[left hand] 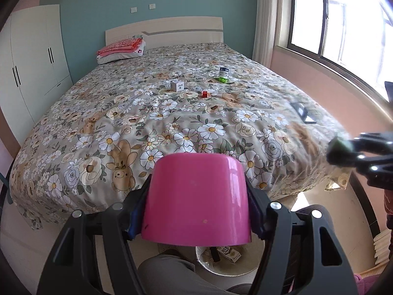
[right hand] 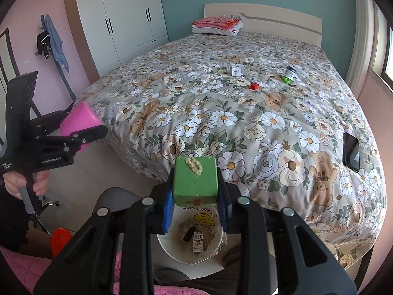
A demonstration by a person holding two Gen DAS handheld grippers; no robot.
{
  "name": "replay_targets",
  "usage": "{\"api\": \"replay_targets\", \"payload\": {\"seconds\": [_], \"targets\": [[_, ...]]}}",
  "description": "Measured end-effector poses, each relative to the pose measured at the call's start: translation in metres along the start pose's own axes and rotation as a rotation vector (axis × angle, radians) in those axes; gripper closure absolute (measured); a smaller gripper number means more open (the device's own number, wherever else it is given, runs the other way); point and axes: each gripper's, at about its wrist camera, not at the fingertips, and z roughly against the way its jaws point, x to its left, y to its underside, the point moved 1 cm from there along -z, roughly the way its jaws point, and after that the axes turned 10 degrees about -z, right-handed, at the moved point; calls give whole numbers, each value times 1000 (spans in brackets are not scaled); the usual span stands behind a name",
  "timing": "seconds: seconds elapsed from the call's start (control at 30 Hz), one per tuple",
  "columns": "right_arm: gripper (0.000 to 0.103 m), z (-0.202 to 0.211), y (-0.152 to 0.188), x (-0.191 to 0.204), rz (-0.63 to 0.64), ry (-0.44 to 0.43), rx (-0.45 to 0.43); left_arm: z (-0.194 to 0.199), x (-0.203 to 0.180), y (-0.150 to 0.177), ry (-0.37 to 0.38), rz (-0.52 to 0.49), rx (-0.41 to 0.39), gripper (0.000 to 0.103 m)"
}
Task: Collect trash
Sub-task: 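Carry the pink cup and green block over the trash bin with both tools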
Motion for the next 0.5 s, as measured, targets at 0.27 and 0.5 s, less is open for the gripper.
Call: {"api": "replay_targets", "payload": {"seconds": [0.27,0.5], "targets": [[72,-63,41,-10,-39,-21,151,-61,-16,49,66,40,148,35],[72,-116,78,-16,-71,-29,283,-104,-36,84,123,55,244,35]]}}
